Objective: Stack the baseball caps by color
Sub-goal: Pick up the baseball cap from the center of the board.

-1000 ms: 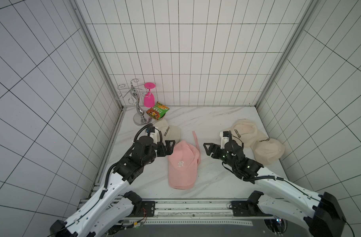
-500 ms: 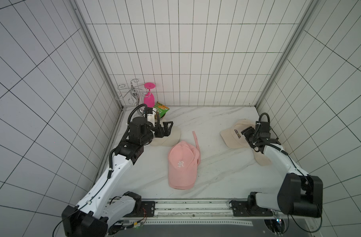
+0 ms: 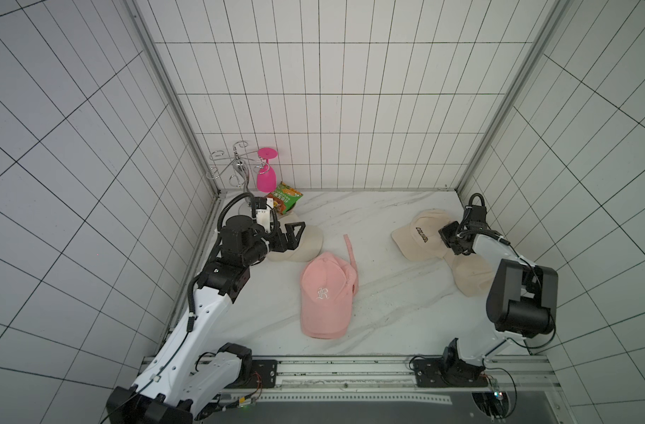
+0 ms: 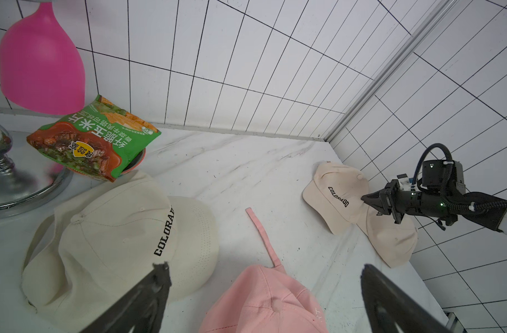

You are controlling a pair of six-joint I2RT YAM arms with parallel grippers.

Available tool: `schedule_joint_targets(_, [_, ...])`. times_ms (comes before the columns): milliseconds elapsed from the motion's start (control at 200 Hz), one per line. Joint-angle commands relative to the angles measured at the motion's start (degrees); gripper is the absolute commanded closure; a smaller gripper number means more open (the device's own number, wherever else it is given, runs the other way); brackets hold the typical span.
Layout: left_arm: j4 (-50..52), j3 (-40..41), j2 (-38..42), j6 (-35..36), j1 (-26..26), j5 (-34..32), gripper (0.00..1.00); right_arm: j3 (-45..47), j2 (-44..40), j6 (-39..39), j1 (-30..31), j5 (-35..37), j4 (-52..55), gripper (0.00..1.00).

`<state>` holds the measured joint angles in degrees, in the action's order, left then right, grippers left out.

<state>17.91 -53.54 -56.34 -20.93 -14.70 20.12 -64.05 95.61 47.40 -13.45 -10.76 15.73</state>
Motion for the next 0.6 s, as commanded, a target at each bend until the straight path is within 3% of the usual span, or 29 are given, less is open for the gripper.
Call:
schedule_joint_targets(0, [-1.3, -0.3, -0.5, 0.4, 0.7, 2.1, 0.01, -4.5, -2.2, -6.9, 0.9, -2.1, 3.3, 1.00])
schedule_joint_targets(175, [-1.4, -0.3, -1.5, 0.2, 0.8, 3.0, 0.01, -5.1, -9.3, -17.1, 4.9, 0.7, 7.2, 1.00])
schedule_joint_targets(405, [-2.3, -0.5, -2.6, 0.5, 0.8, 6.6, 0.01, -4.4, -22.8, -29.1, 15.4, 8.8, 10.4, 1.00])
schedule_joint_targets(595, [-10.1, 1.8, -1.5, -1.0, -0.3, 13.3, 0.01, -4.8, -32.1, -33.8, 22.0, 3.8, 14.2, 1.00])
